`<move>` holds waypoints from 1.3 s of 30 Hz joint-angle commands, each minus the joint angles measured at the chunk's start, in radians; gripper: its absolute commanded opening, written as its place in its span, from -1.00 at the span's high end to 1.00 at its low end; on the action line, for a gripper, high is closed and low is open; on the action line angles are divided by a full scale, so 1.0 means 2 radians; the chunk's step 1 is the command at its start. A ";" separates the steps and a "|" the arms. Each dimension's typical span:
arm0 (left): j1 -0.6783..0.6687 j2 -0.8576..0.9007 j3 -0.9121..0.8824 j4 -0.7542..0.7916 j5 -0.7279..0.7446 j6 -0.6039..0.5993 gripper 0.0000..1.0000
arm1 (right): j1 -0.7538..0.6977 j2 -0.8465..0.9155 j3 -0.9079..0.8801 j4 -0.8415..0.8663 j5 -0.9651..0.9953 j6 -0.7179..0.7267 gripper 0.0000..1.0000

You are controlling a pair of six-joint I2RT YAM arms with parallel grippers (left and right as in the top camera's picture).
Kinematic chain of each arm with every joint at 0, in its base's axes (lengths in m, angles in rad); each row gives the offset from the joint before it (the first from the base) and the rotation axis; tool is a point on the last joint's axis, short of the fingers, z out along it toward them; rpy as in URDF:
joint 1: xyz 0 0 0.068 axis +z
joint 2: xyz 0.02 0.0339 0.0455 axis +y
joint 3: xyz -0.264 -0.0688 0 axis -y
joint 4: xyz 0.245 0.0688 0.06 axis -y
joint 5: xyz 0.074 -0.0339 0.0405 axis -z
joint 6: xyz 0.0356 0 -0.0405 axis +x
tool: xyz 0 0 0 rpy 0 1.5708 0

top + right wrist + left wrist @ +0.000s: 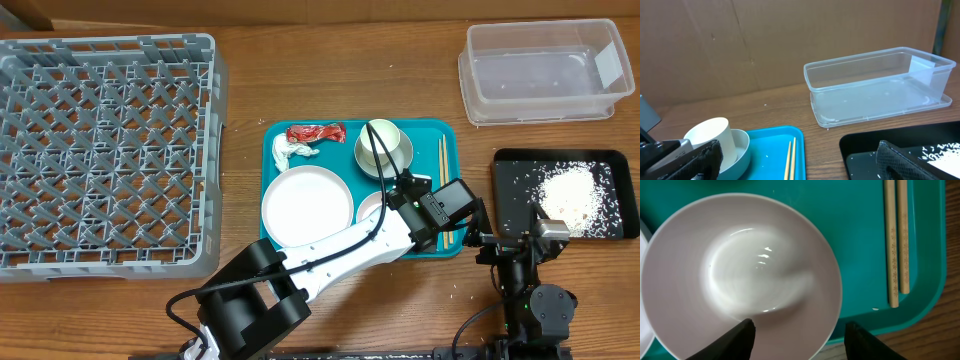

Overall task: Sort waste into correct bins and load items into the dishwasher
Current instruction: 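Lower the left gripper onto the pink bowl rim and grasp it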

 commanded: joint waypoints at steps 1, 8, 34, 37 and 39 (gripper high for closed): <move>-0.005 0.013 -0.007 0.005 -0.021 0.030 -0.19 | 0.002 -0.004 -0.005 0.003 -0.002 -0.003 -1.00; -0.005 0.022 -0.007 0.011 -0.007 0.050 -0.19 | 0.002 -0.004 -0.005 0.003 -0.002 -0.003 -0.99; -0.013 0.023 -0.007 0.041 0.004 0.061 -0.17 | 0.002 -0.004 -0.005 0.003 -0.002 -0.003 -1.00; -0.013 0.023 -0.007 0.040 0.004 0.061 -0.17 | 0.002 -0.004 -0.005 0.003 -0.002 -0.003 -1.00; -0.013 0.023 -0.007 0.039 0.006 0.061 -0.17 | 0.002 -0.004 -0.005 0.003 -0.002 -0.003 -1.00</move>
